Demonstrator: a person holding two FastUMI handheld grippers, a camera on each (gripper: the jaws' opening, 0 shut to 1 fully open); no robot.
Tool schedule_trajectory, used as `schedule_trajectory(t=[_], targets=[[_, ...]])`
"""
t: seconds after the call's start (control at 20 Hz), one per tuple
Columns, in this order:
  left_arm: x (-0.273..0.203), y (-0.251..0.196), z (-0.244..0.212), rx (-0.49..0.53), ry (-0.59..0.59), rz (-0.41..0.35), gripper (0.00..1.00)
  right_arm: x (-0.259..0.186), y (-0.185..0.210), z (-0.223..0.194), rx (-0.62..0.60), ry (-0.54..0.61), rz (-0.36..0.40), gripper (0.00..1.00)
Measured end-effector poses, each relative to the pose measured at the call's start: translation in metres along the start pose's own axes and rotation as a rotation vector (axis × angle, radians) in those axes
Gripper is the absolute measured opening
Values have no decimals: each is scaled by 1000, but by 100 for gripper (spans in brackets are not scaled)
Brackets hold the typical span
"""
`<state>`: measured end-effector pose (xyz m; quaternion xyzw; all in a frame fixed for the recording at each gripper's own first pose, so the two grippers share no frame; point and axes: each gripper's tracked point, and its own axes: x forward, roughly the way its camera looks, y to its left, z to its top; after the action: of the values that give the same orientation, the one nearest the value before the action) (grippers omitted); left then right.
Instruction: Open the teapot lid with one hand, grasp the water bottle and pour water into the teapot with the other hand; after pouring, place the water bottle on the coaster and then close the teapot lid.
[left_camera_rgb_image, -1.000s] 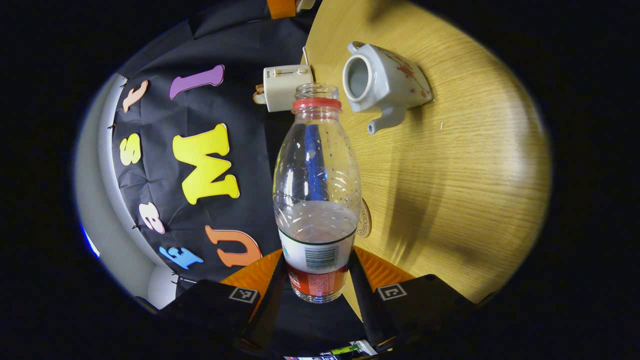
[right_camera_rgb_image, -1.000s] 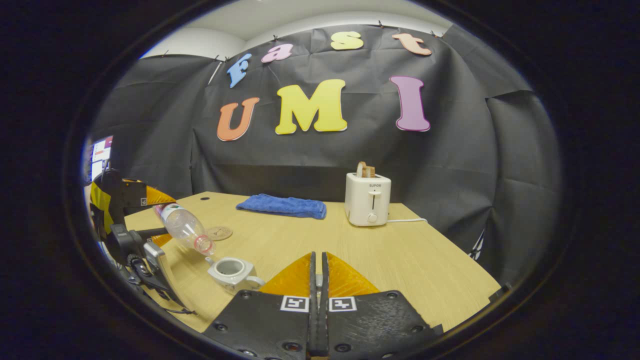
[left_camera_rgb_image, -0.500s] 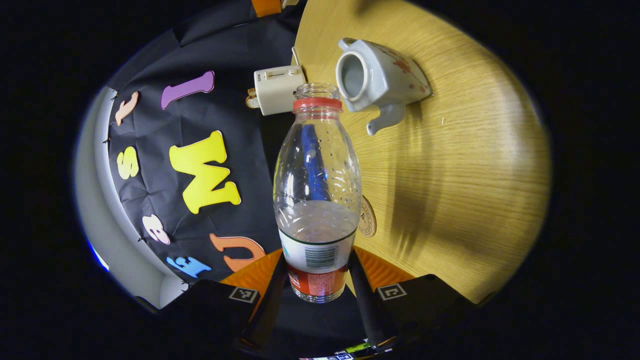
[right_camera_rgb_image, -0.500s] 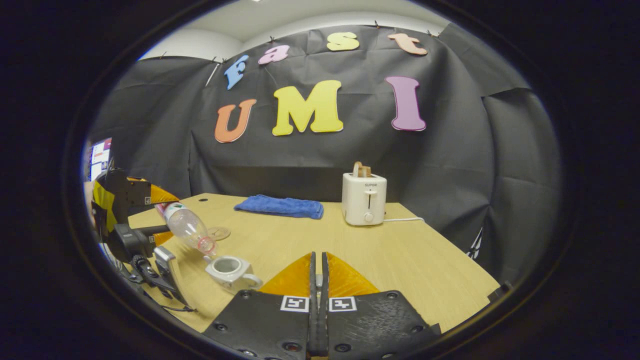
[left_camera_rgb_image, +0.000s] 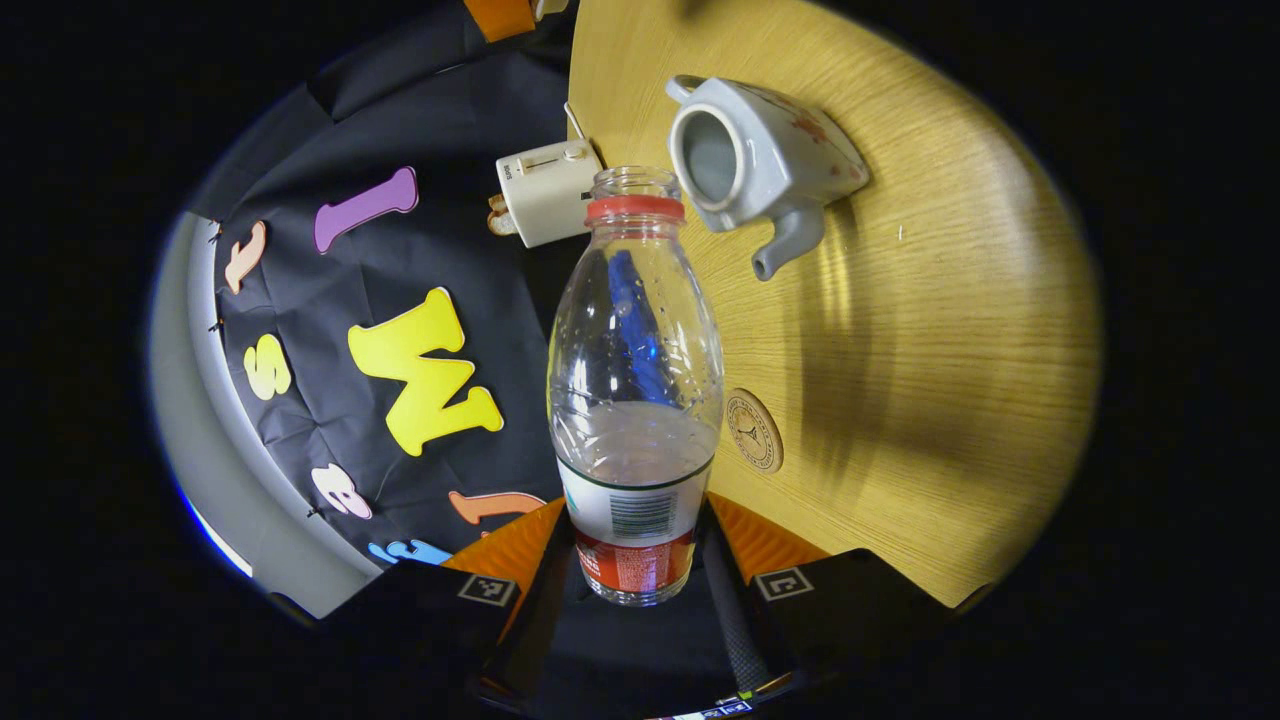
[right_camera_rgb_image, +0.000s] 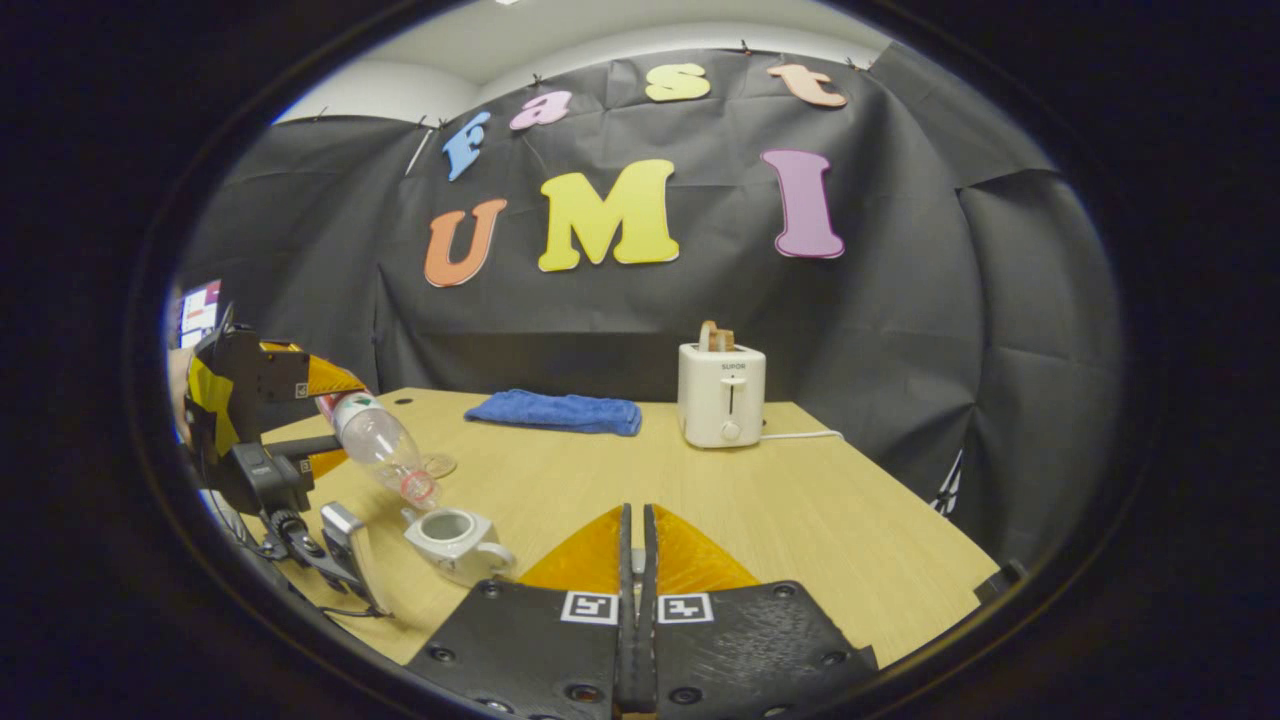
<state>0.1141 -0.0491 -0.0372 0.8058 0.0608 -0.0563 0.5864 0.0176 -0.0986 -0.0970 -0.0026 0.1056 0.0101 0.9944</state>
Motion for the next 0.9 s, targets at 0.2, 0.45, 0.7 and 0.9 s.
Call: schedule_trajectory(t=[0.2, 0.45, 0.7, 0.9], targets=[[-2, 1, 3, 38, -6, 1, 71, -1, -2, -1, 5, 4, -1, 0], [-3, 4, 3, 69, 1, 4, 71, -3, -4, 0, 5, -5, -5, 0], [-3, 3, 2, 99, 3, -10, 75, -4, -2, 1, 12, -9, 1, 0], [-3, 7, 1, 134, 12, -5, 71, -6, -1, 1, 11, -9, 6, 0]])
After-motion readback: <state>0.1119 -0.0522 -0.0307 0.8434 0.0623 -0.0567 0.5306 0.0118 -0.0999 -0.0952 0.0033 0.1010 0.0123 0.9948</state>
